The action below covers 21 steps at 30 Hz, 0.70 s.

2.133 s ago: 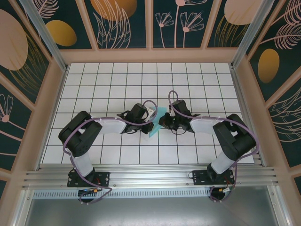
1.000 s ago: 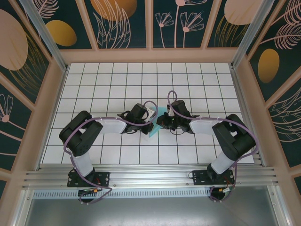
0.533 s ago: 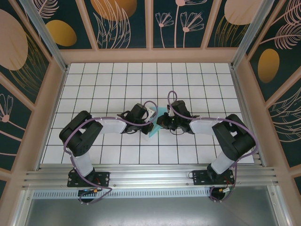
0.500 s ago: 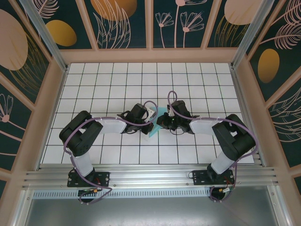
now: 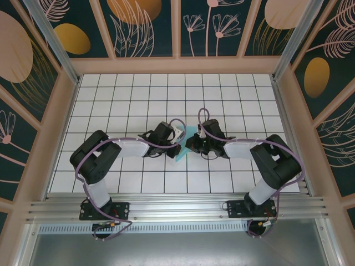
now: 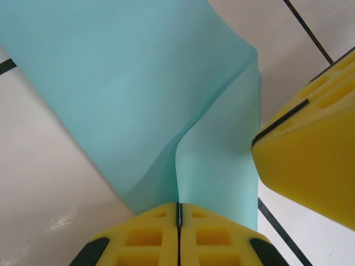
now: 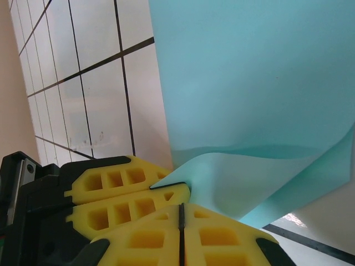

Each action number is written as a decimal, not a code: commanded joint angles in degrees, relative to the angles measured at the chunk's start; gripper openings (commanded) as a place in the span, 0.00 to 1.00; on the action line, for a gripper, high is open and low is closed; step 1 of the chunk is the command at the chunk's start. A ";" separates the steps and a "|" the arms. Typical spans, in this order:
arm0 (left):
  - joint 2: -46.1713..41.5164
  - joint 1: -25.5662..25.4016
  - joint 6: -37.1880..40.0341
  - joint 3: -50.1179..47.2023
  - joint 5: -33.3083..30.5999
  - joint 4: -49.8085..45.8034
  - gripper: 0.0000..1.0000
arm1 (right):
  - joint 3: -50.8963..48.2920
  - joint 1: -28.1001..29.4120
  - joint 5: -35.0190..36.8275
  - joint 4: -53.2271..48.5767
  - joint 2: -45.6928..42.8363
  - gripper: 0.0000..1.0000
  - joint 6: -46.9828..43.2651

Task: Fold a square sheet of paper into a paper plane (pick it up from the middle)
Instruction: Third fold the triangle at the center of the table.

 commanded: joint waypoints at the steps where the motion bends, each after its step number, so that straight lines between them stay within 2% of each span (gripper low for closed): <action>1: 0.69 0.13 0.45 0.76 -0.83 -0.52 0.09 | -0.89 0.53 0.40 1.09 -1.99 0.10 0.72; 21: 0.86 0.10 0.62 1.03 -0.60 -0.77 0.09 | 0.87 0.88 -0.77 3.07 3.60 0.10 0.79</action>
